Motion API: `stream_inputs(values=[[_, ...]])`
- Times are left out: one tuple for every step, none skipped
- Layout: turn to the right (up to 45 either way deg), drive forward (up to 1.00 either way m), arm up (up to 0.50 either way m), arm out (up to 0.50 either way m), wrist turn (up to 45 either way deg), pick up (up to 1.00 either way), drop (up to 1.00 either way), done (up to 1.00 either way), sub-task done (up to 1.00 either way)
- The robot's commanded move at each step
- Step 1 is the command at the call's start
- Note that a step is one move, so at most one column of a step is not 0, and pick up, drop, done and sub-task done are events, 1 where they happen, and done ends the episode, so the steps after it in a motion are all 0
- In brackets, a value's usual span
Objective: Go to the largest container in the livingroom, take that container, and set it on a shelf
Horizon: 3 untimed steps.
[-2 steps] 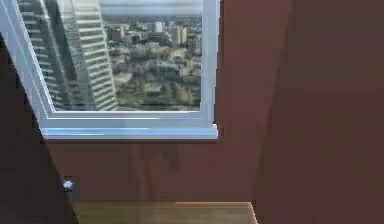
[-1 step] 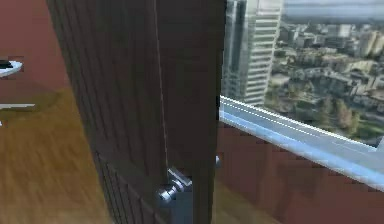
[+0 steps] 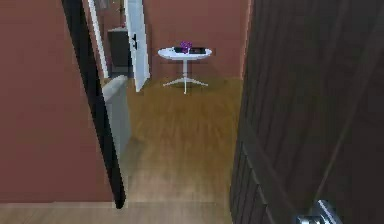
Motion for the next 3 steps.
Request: stream_inputs(values=[[-45.0,0.0,0.0,0.0,0.0,0.0,0.0,0.0,0.0],[-21.0,0.0,0.0,0.0,0.0,0.0,0.0,0.0,0.0],[0.0,0.3,0.0,0.0,0.0,0.0,0.0,0.0,0.0]])
